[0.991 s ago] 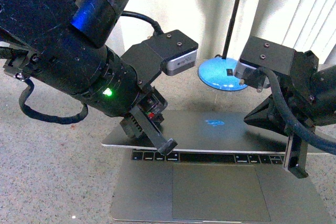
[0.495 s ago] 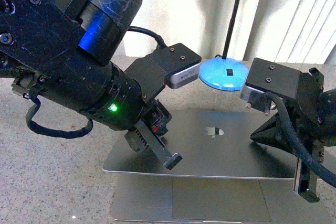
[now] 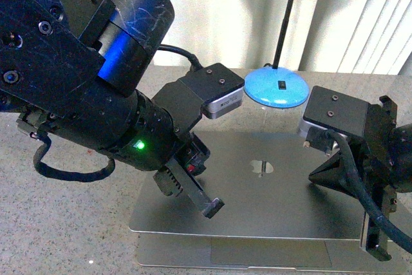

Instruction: Close laptop

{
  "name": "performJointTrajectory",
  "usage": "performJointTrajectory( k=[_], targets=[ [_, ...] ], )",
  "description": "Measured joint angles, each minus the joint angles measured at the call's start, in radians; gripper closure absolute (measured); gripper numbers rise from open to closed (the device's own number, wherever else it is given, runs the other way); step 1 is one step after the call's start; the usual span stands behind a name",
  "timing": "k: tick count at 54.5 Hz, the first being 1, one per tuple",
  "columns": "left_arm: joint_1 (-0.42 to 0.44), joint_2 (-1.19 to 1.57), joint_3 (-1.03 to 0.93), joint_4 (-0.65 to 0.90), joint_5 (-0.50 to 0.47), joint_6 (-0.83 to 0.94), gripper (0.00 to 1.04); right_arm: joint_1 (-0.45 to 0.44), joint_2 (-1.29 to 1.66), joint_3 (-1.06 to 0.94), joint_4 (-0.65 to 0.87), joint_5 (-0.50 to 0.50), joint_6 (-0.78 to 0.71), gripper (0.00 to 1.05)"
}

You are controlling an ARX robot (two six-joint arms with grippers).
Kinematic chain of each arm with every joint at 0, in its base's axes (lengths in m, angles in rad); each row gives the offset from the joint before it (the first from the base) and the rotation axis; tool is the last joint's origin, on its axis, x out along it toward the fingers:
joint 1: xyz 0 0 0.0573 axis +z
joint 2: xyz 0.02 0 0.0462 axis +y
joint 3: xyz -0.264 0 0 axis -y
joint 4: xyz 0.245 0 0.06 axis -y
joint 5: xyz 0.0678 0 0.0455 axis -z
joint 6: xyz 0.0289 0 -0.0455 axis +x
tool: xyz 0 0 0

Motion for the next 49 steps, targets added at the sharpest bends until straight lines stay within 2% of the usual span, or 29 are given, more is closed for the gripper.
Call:
performJointTrajectory(
  k=[49],
  targets=[
    [-0.005, 0.077, -0.071, 0.107, 0.022, -0.063, 1.01, -0.001, 0.081, -0.011, 0.071, -0.015, 0.039, 1.02]
  ],
)
